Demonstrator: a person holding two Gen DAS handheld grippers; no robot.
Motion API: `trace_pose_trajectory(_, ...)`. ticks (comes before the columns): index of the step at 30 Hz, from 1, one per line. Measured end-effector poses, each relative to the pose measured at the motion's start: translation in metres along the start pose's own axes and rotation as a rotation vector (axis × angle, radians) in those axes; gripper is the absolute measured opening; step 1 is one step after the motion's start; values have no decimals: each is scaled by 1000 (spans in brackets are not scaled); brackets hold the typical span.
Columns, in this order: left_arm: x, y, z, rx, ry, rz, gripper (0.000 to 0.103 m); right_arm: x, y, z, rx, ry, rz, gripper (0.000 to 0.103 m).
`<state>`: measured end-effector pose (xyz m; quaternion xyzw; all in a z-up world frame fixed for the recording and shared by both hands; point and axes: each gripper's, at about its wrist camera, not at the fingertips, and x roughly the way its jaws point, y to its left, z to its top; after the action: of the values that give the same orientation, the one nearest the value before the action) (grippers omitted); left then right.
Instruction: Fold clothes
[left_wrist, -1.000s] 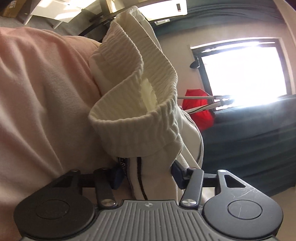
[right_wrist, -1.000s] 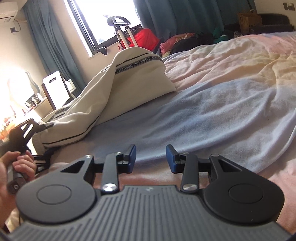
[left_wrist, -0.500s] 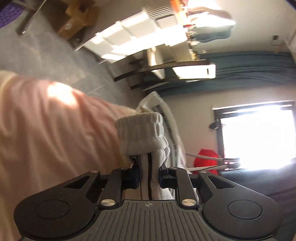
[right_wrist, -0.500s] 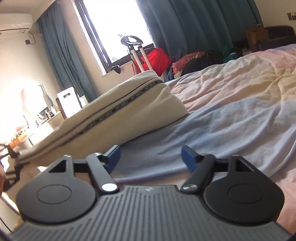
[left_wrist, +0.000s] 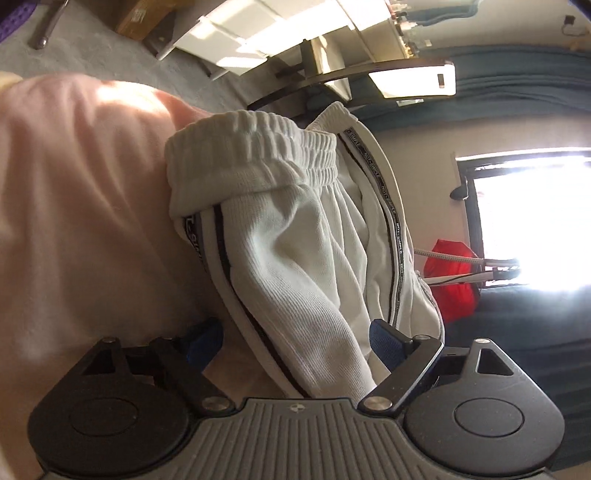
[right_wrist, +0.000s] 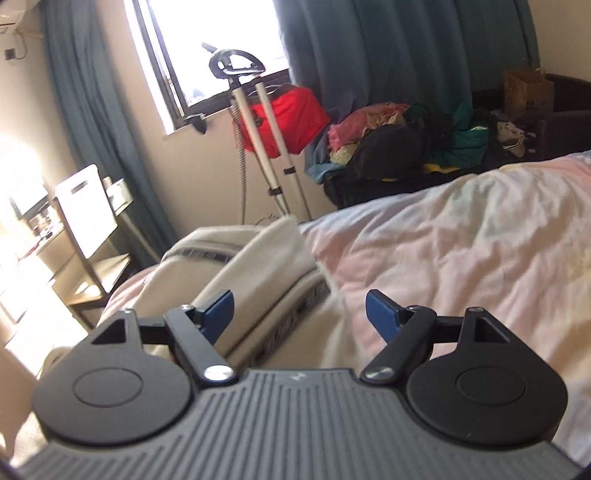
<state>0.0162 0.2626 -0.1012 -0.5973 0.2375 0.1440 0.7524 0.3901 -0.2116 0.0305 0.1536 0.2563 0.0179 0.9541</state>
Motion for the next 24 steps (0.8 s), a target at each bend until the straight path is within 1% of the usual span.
trace_pose_trajectory(1, 0, -3, -5, 48, -30, -10, 92, 19, 3, 12, -8, 5, -21, 79)
trace_pose_trajectory(4, 3, -14, -27, 174, -115, -37, 95, 71, 13, 41, -48, 31, -93, 78)
trace_pose_trajectory(6, -3, -14, -40, 220, -147, -35, 95, 94, 19, 45, -83, 60, -108, 77)
trace_pose_trajectory(9, -8, -17, -58, 272, -188, -30, 96, 125, 28, 46, -136, 106, -121, 63)
trace_pose_trajectory(10, -3, -23, -62, 278, -196, -29, 97, 136, 31, 47, -154, 122, -125, 60)
trace_pose_trajectory(11, 2, -29, -66, 284, -204, -28, 98, 146, 34, 47, -172, 137, -129, 54)
trace_pose_trajectory(12, 7, -35, -70, 291, -212, -26, 98, 157, 37, 48, -190, 153, -133, 39)
trace_pose_trajectory(13, 11, -40, -74, 295, -220, -26, 99, 162, 36, 46, -173, 164, -128, 24)
trace_pose_trajectory(14, 13, -40, -76, 296, -229, -28, 99, 166, 33, 44, -139, 172, -120, 18)
trace_pose_trajectory(15, 19, -44, -76, 298, -237, -27, 100, 168, 32, 41, -126, 176, -109, 11)
trace_pose_trajectory(16, 31, -51, -74, 303, -243, -21, 100, 165, 35, 39, -155, 163, -109, 9)
trace_pose_trajectory(17, 34, -55, -76, 311, -247, -13, 100, 160, 39, 36, -201, 141, -114, 8)
trace_pose_trajectory(18, 36, -59, -79, 319, -248, 1, 100, 151, 41, 36, -213, 114, -105, 8)
trace_pose_trajectory(20, 38, -65, -81, 324, -247, 21, 100, 124, 33, 42, -140, 59, -64, 7)
trace_pose_trajectory(24, 40, -68, -78, 302, -232, 33, 99, 51, 9, 42, -89, -5, -47, 6)
